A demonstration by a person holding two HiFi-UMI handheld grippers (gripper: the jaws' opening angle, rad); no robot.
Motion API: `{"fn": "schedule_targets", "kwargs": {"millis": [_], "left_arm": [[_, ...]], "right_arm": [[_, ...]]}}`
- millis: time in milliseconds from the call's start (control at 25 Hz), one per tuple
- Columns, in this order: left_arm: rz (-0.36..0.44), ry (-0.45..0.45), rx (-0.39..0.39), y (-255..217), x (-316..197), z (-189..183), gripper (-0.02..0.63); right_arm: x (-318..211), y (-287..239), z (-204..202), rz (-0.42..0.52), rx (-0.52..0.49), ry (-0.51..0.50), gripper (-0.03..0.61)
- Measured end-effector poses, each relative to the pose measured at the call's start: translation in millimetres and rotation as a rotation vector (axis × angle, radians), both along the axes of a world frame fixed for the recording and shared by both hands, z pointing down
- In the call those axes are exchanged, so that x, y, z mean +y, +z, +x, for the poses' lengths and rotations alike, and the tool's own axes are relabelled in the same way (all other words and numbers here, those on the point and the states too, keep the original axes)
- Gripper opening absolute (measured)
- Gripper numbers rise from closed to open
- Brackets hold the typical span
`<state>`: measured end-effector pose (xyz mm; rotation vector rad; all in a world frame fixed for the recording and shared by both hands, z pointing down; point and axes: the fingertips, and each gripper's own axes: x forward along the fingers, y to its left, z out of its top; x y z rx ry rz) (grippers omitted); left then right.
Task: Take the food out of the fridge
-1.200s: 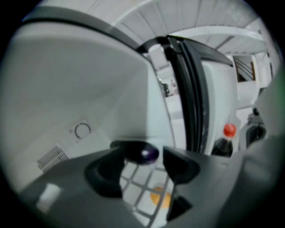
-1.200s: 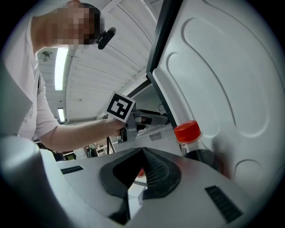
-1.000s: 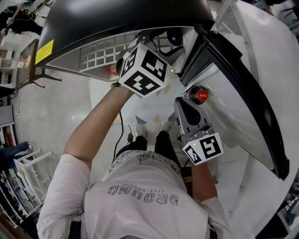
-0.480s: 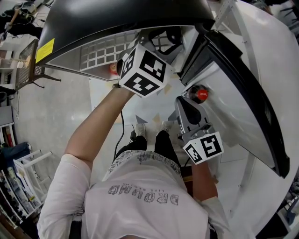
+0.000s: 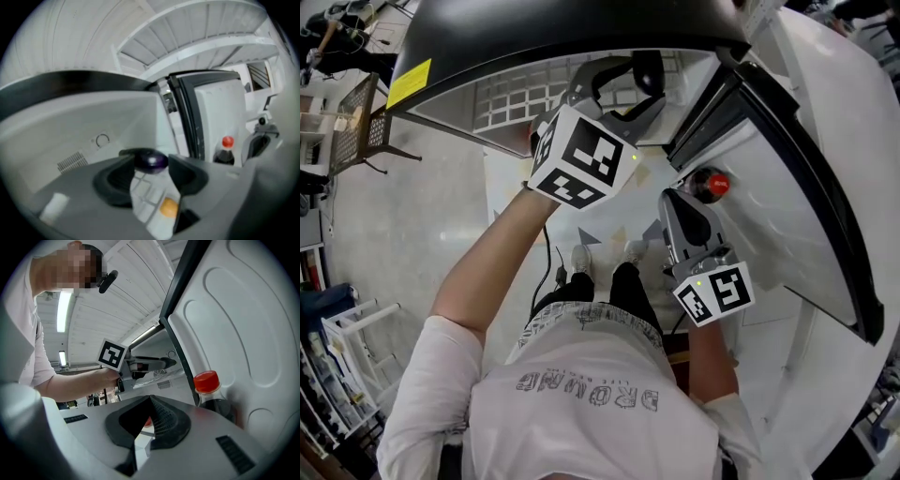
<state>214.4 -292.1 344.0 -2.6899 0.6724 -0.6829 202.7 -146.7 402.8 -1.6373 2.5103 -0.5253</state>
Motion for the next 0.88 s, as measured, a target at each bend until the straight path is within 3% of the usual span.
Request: {"fn": "schedule_targets", "kwargs": {"millis": [880], "left_arm": [[-0.042, -0.056, 0.224, -29, 46, -143, 0.229]], "right_arm": [[5, -23, -66, 0.013, 0.138, 0.004, -0.006]]}}
